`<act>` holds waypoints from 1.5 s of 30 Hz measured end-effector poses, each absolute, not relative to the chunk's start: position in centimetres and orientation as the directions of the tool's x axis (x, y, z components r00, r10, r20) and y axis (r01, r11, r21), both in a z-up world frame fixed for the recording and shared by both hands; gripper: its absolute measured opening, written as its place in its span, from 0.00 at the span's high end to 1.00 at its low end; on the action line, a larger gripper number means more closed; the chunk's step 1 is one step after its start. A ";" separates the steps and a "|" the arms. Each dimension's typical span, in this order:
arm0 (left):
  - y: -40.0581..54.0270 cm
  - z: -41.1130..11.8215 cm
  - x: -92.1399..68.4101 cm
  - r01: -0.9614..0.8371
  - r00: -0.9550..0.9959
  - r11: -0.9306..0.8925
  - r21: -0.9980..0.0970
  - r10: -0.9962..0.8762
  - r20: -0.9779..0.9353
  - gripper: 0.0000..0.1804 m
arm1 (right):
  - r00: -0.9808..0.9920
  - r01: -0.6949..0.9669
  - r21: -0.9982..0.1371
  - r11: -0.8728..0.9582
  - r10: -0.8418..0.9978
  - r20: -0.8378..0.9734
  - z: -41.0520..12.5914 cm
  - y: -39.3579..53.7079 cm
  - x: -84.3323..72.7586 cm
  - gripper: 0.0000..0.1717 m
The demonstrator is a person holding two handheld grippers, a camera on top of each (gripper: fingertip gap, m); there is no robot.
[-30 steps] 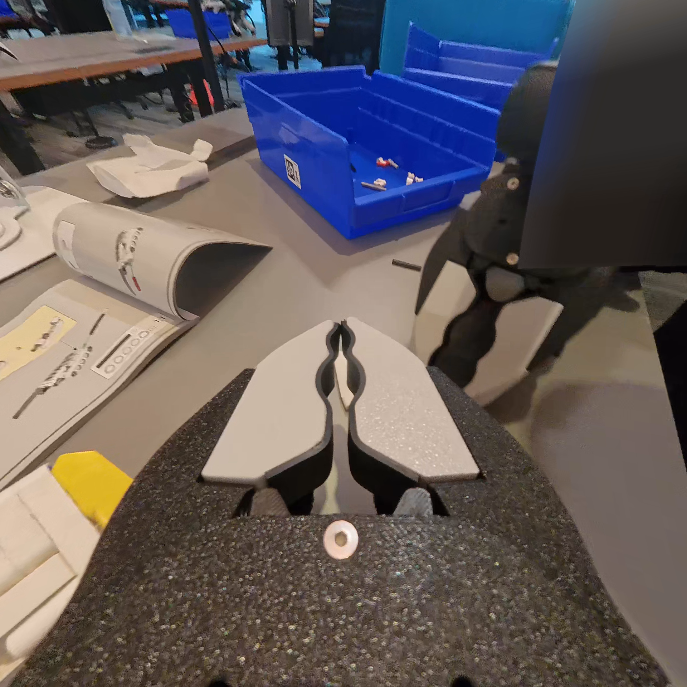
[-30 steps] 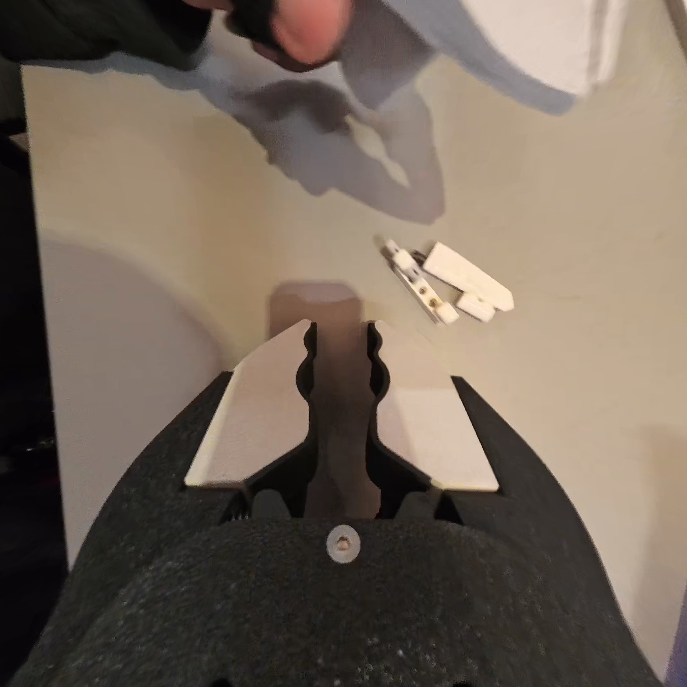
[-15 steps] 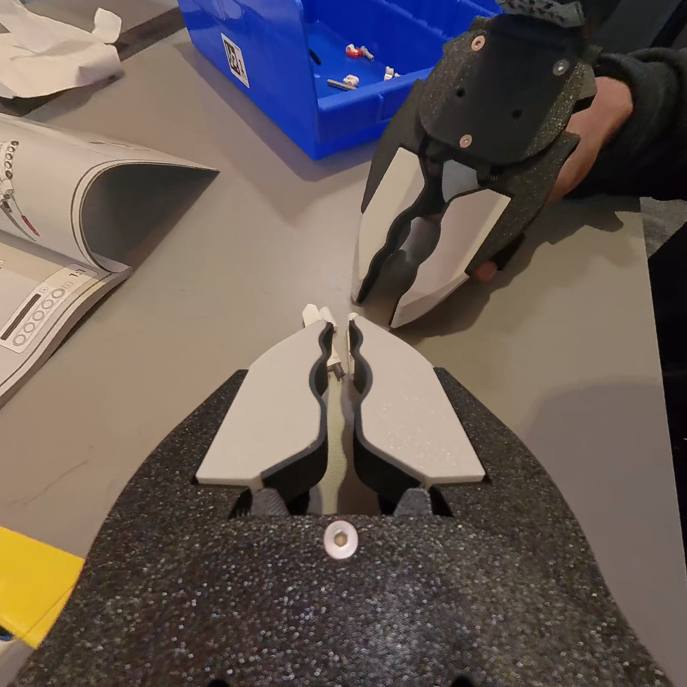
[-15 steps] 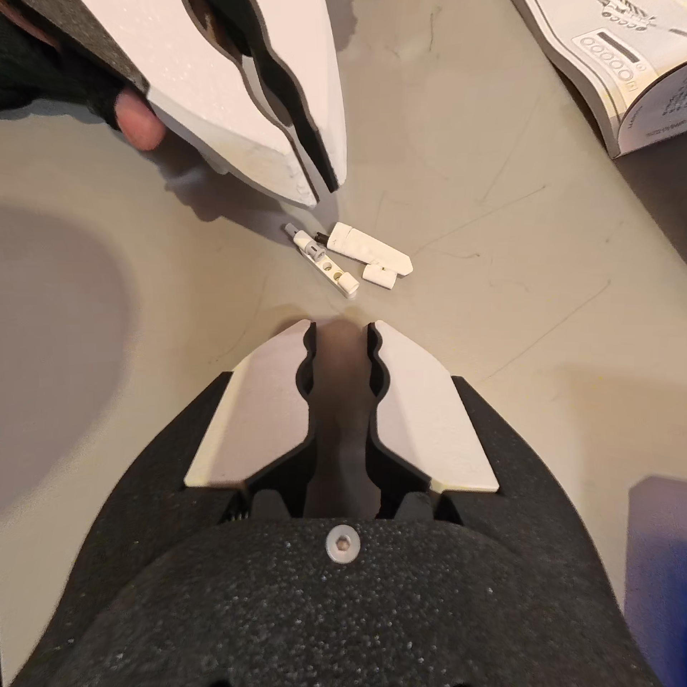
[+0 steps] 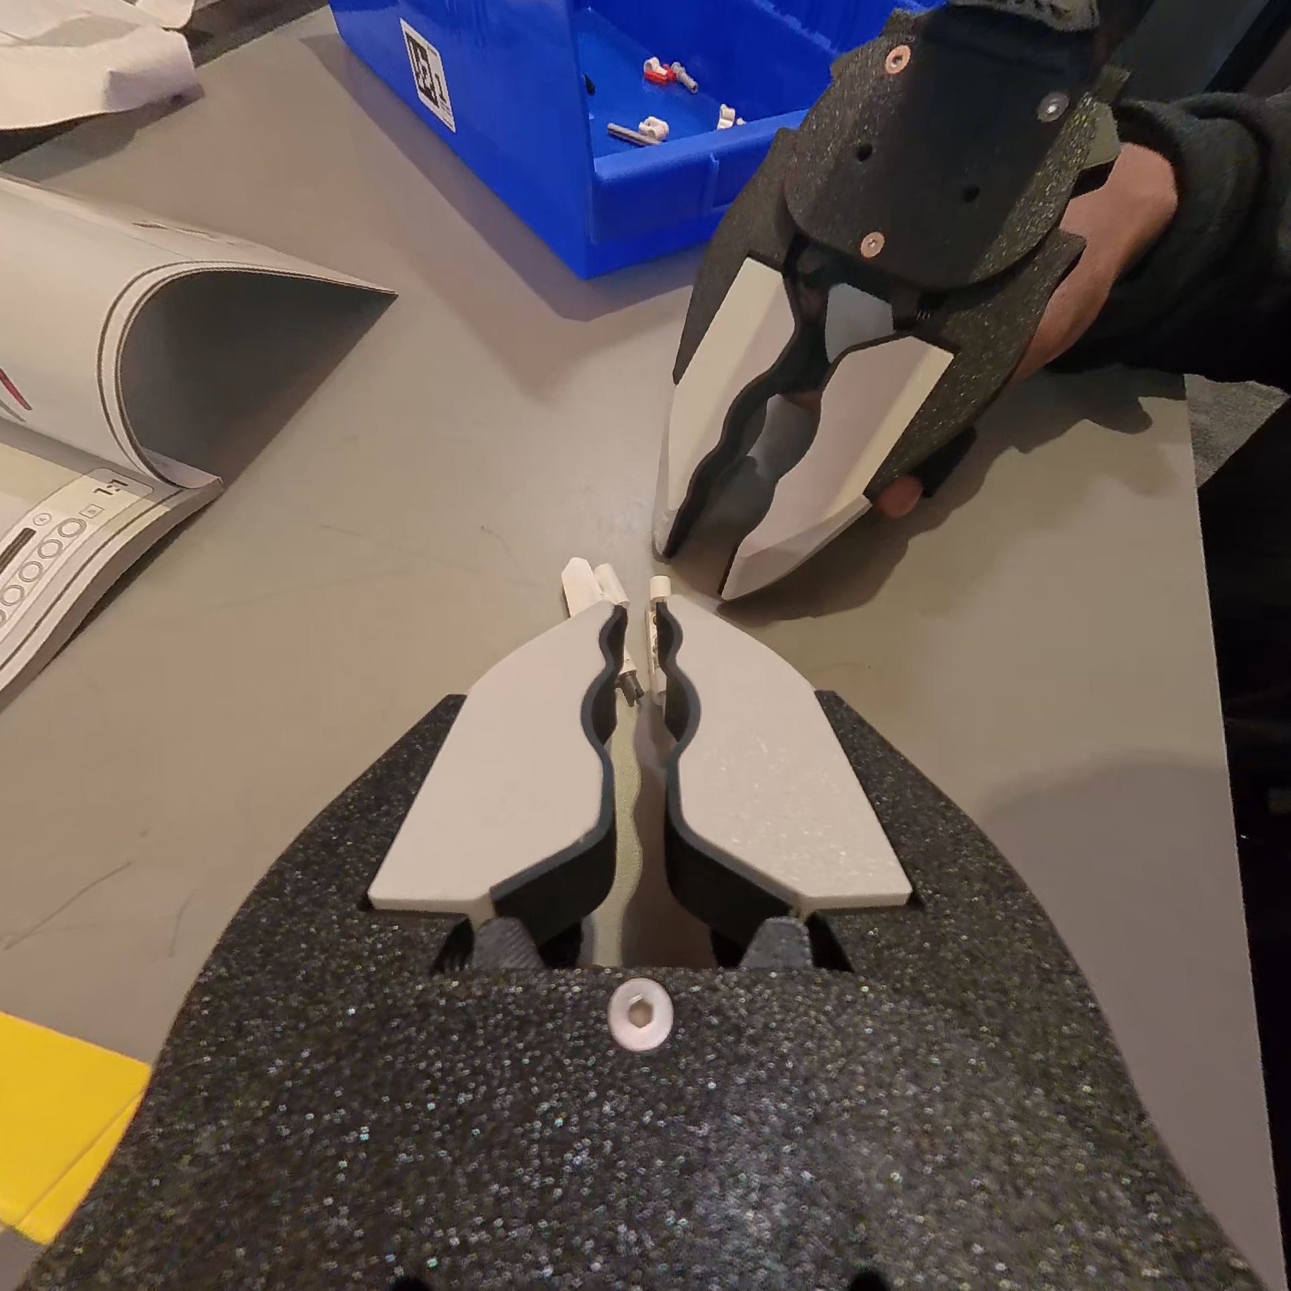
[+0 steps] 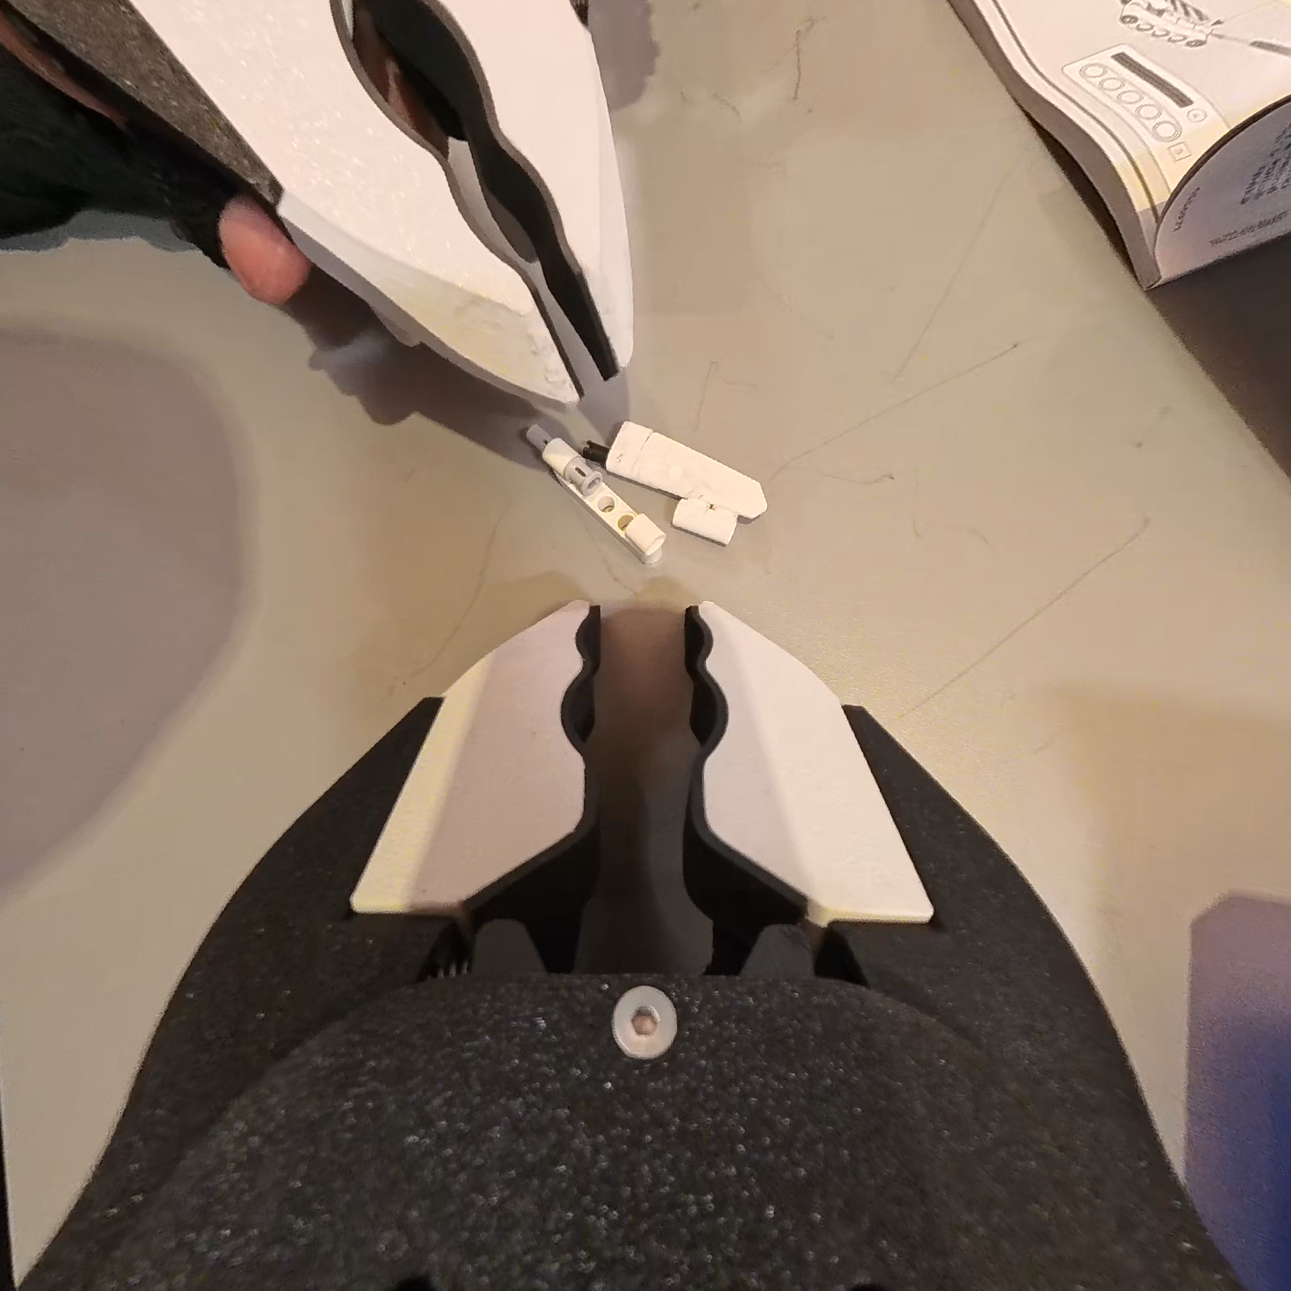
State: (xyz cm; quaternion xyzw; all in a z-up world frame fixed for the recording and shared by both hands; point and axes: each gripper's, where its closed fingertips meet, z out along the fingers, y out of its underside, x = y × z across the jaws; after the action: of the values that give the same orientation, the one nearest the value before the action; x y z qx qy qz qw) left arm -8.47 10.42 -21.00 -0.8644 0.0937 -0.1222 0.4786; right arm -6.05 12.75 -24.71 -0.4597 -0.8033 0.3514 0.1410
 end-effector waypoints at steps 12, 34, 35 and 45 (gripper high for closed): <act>10.4 -21.4 -8.5 -0.047 0.953 -0.541 -0.840 -0.276 0.125 0.95 | -0.534 0.641 -0.696 0.325 0.839 -0.100 -24.7 12.8 -6.1 0.87; 10.2 -21.7 -8.3 -0.061 0.950 -0.555 -0.830 -0.288 0.123 0.94 | -0.531 0.641 -0.695 0.326 0.842 -0.095 -24.7 12.9 -6.1 0.87; 10.2 -21.7 -8.3 -0.063 0.949 -0.556 -0.829 -0.289 0.122 0.94 | -0.531 0.641 -0.695 0.325 0.842 -0.095 -24.7 12.9 -6.1 0.87; 9.7 -22.5 -7.9 -0.133 0.942 -0.599 -0.789 -0.325 0.088 0.93 | -0.531 0.641 -0.695 0.324 0.842 -0.097 -24.7 12.9 -6.1 0.87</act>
State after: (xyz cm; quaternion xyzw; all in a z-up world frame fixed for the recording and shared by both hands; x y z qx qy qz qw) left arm -7.93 9.66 -22.46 -0.8872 0.1290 -0.1119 0.4286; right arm -6.12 12.88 -24.72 -0.4630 -0.8011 0.3515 0.1427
